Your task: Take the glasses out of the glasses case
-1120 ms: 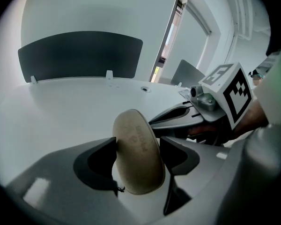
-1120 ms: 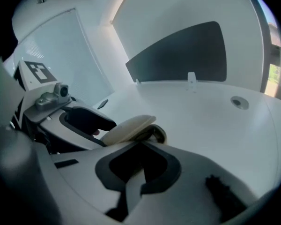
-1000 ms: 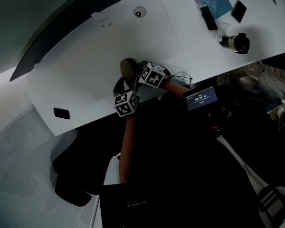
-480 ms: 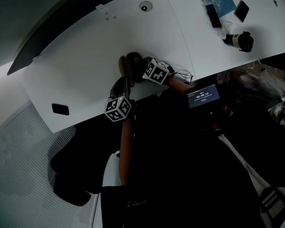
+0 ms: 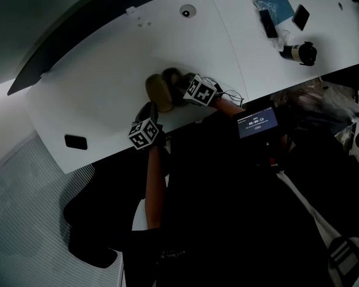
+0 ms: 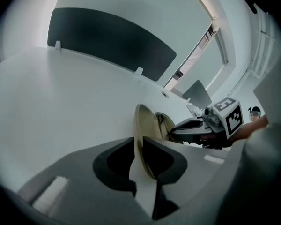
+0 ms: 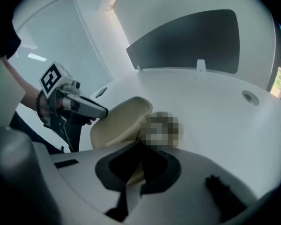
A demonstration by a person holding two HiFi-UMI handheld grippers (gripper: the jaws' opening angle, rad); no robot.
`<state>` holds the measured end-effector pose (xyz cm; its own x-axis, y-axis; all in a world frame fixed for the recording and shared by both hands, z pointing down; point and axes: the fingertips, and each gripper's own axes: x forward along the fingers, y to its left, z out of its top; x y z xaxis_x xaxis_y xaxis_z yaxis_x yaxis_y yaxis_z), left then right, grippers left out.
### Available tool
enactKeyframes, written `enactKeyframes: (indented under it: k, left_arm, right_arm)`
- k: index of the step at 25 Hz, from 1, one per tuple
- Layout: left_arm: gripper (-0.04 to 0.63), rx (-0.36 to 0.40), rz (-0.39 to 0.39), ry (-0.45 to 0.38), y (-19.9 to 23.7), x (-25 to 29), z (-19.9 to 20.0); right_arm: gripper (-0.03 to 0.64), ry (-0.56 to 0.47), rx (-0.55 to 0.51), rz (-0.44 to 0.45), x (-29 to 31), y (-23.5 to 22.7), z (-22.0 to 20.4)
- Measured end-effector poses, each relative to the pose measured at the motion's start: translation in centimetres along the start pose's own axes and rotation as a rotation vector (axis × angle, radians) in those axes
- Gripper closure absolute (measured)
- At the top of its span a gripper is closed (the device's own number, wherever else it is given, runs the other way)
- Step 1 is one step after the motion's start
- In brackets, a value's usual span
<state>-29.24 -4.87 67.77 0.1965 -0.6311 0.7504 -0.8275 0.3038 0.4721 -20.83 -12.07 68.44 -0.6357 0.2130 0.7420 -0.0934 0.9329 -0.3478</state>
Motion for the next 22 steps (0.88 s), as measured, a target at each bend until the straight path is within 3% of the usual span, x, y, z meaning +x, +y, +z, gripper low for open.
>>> enactKeyframes:
  k: [6, 10, 13, 18, 22]
  left_arm:
    - [0.505, -0.103, -0.061, 0.032, 1.1, 0.7, -0.8]
    - [0.509, -0.125, -0.169, 0.037, -0.3, 0.4, -0.7]
    - [0.509, -0.146, -0.251, 0.051, -0.9, 0.1, -1.0]
    - [0.506, -0.161, -0.342, 0.056, -1.6, -0.3, -1.0]
    - [0.494, -0.209, -0.470, 0.075, -2.7, -0.6, -0.7]
  right_arm:
    - [0.607, -0.009, 0.073, 0.036, 0.4, 0.0, -0.1]
    - [0.607, -0.026, 0.239, 0.085, -0.4, -0.3, 0.3]
    - [0.596, -0.050, 0.307, 0.042, -1.3, -1.0, 1.4]
    - [0.535, 0.017, 0.362, 0.022, -1.3, 0.2, 1.6]
    - [0.495, 0.088, 0.472, 0.007, -0.3, 0.6, 0.0]
